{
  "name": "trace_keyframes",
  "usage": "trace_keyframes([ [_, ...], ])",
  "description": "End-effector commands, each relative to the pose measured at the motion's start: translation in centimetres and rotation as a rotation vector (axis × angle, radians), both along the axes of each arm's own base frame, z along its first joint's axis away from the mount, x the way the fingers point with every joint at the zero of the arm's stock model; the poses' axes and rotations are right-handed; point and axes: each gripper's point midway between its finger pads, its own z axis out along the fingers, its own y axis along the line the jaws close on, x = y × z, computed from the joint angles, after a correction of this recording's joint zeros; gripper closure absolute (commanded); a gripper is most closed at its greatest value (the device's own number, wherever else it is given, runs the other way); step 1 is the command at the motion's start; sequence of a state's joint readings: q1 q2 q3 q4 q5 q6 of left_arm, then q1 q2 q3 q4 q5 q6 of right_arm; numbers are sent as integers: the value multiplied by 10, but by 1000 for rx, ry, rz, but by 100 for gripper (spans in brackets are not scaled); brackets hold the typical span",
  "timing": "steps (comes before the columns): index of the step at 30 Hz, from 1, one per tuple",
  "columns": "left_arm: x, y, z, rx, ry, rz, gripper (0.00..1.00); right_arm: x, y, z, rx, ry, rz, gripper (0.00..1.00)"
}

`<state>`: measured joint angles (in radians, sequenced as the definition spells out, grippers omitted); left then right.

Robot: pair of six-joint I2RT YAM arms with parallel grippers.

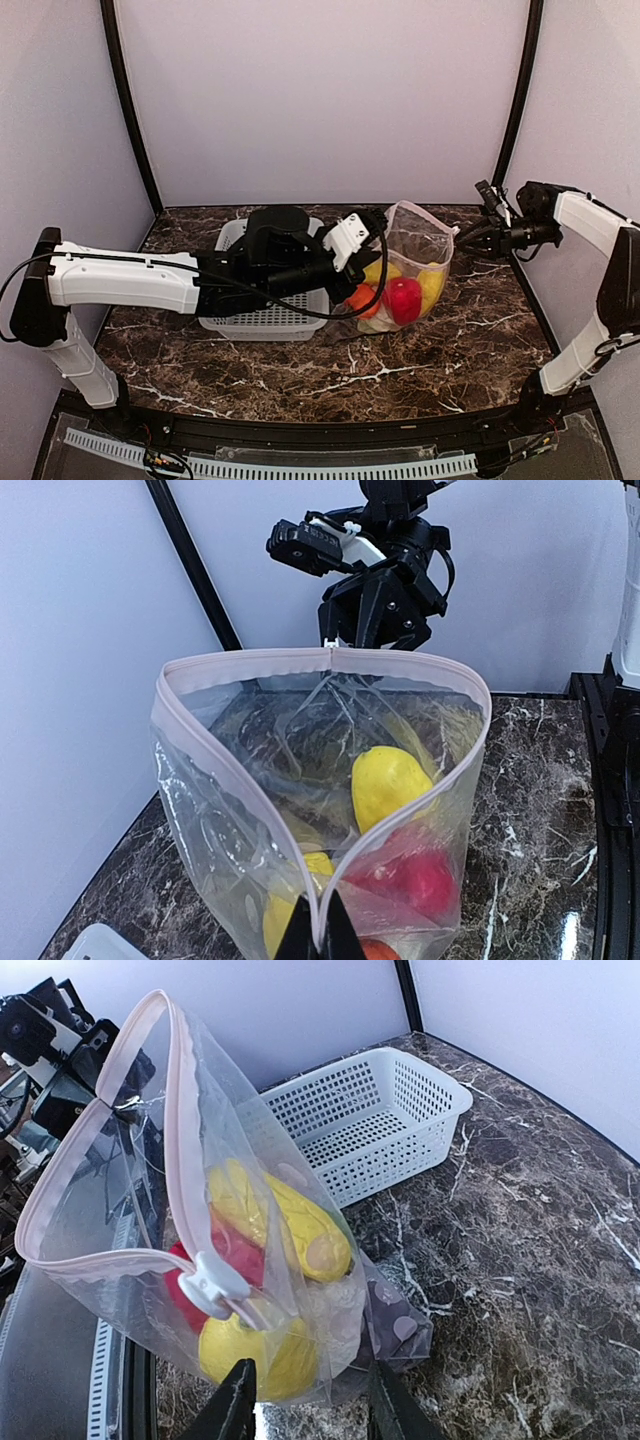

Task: Place the food in the zip-top bag and seal the zipper
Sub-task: Adjust the zipper food storage bag at the center of the board.

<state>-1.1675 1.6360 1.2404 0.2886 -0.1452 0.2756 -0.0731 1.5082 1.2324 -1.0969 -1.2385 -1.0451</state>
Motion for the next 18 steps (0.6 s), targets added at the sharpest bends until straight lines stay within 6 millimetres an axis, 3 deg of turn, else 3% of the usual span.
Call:
trace_keyframes([
  [1, 4, 10, 13, -39, 2, 14, 99, -3, 15, 15, 48, -68, 55, 65],
  [9, 11, 14, 12, -44, 9, 30, 99, -10, 37, 17, 43, -80, 118, 73],
  [18, 15, 18, 11, -48, 18, 38, 99, -8, 39, 20, 66, -65, 123, 93],
])
